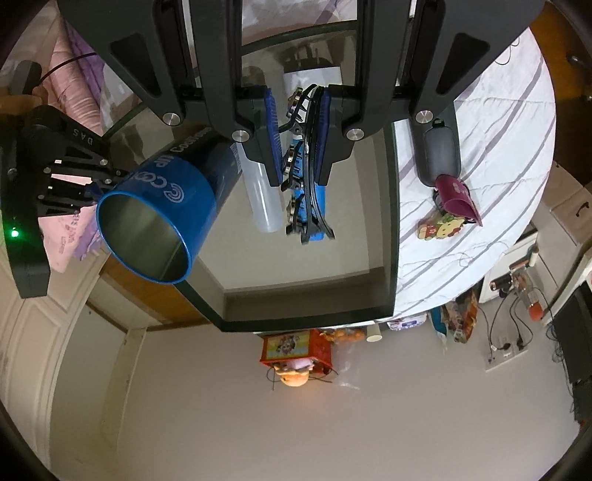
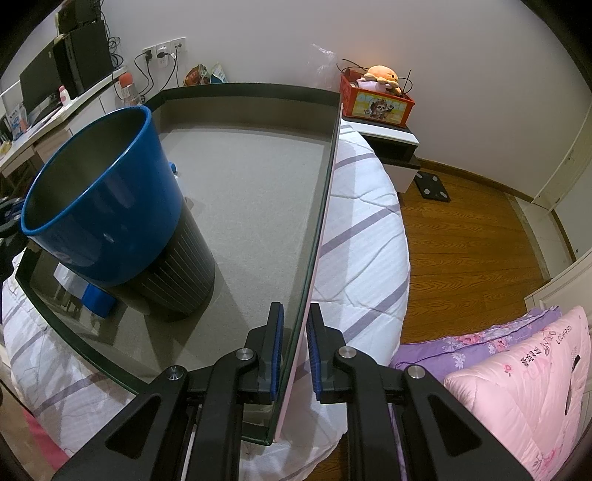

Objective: Organize rigid objects
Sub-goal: 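Carry the black hair clip into the pink tray, then open the left tool over the tray and move it toward the black remote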

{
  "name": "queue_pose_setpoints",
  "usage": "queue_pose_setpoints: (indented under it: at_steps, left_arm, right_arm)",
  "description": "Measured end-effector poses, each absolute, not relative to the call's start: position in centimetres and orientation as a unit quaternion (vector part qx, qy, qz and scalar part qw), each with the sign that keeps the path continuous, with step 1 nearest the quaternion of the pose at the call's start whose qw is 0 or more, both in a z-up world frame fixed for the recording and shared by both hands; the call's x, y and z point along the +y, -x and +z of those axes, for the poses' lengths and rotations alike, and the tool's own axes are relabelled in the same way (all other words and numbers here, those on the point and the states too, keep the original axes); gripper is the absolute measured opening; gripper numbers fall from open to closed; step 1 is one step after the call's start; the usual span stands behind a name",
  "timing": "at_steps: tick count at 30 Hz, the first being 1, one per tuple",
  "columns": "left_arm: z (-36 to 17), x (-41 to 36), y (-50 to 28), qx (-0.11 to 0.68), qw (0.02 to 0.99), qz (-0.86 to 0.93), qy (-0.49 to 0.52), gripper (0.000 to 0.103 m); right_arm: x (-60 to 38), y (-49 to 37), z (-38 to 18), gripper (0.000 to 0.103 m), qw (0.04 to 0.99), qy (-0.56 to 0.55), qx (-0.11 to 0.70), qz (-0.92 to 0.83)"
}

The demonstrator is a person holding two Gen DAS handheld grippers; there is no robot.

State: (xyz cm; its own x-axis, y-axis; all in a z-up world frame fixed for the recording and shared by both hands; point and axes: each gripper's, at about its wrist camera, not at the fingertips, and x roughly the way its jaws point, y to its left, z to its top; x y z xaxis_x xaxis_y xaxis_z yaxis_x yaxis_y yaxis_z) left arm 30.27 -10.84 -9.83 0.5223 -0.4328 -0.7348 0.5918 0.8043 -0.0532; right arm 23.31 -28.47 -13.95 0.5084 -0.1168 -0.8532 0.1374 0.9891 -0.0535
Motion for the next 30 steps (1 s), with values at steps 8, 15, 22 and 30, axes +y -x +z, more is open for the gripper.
queue_pose_setpoints:
  at_steps: [8,15,22,30]
  left_arm:
    - [-8.2,-8.6,-29.0,0.362,0.88,-0.298,-0.078,0.076]
    - [-6.7,-1.7,-27.7,0.338,0.902,-0.265,-0.042,0.081]
    - [-10.9,2.3,-26.3,0.379,0.897,-0.218,-0.065,0.081]
    - [-14.1,2.8,-27.7,0.417,0.888,-0.18,-0.067,0.081]
  right_arm:
    - [-28.4,-23.3,-14.1,0.014,0.868,-0.009,0.491,-0.072]
    - [-28.5,-23.3,-14.0,0.014,0.867,-0.007,0.493,-0.072]
    - [-28.6,-23.3,-14.0,0.014,0.867,-0.007,0.493,-0.072]
    - [-28.6,-23.3,-14.1,0.014,0.867,-0.007,0.494,-0.072]
